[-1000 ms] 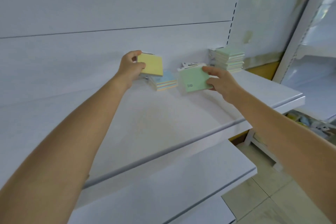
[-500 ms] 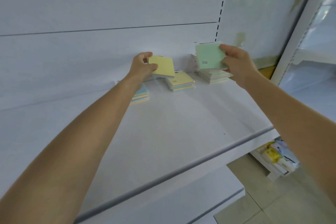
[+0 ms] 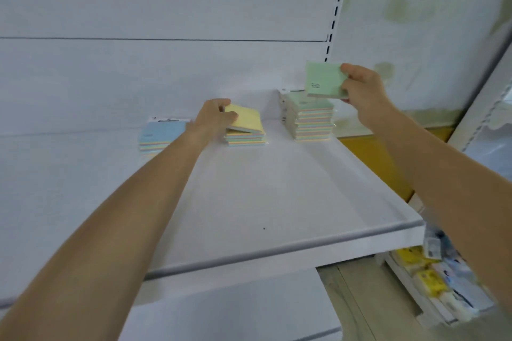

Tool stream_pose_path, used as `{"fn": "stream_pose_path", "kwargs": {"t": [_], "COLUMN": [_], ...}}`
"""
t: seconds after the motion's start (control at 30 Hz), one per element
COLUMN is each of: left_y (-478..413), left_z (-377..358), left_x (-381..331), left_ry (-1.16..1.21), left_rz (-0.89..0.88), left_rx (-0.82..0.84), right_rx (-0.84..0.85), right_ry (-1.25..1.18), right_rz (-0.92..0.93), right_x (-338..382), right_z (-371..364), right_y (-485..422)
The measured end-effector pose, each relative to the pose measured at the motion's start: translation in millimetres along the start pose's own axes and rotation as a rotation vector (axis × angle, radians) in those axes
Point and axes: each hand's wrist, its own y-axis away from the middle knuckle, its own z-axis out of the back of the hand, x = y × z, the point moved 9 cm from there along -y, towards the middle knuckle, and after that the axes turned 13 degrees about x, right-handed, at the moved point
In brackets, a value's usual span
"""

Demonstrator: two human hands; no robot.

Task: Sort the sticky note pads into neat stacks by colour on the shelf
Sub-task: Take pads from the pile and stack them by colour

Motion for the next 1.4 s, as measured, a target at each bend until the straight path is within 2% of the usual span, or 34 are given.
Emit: {"fn": "stream_pose_path", "kwargs": {"t": [0.13, 0.27, 0.43, 0.57, 0.67, 0.8, 0.93, 1.07, 1.27, 1.4], "left_y": [1.6, 1.4, -2.4, -0.7, 3.7, 17.1, 50.7, 93.2, 167.7, 218.9], "left_z": [-9.1, -11.2, -5.3, -4.5, -4.2, -0.2, 20.2, 62.0, 172.5, 256.0], "left_x": [4.4, 4.5, 3.1, -8.4, -12.1, -8.0, -12.4, -3.0, 69.9, 136.5], "left_ry": [-0.27, -0.287, -0.336, -0.417, -0.506, -0.641, -0.787, -0.955, -1.061, -1.051], "left_rz": [0.102, 0.097, 0.093, 0.035, -0.023, -0.095, -0.186, -0.261, -0.094, 0.086], "left_rx": [-0.007, -0.034, -0.054, -0.092, -0.096, -0.05, -0.099, -0.104, -0.069, -0.046], "right_rx": [0.03, 0.12, 0.149, 0.194, 0.152, 0.085, 0.191, 0.352, 0.583, 0.707], "right_ry": [0.018, 0.128, 0.412, 0.5, 0.658, 0.811, 0.92, 0.962, 0.939, 0.925], "right_rz": [-0.046, -0.048, -0.073, -0.109, -0.01, 0.28, 0.517, 0.6, 0.563, 0.595], "right_x": [-4.2, -6.3, -18.4, -23.1, -4.3, 37.6, 63.6, 76.1, 94.4, 109.8], "right_z": [2.8, -15.1, -29.6, -35.4, -37.9, -63.3, -131.7, -221.3, -363.6, -465.0], "right_y": [-16.8, -27.7, -32.7, -33.4, -30.1, -11.4, 15.2, 45.5, 103.7, 151.7]}}
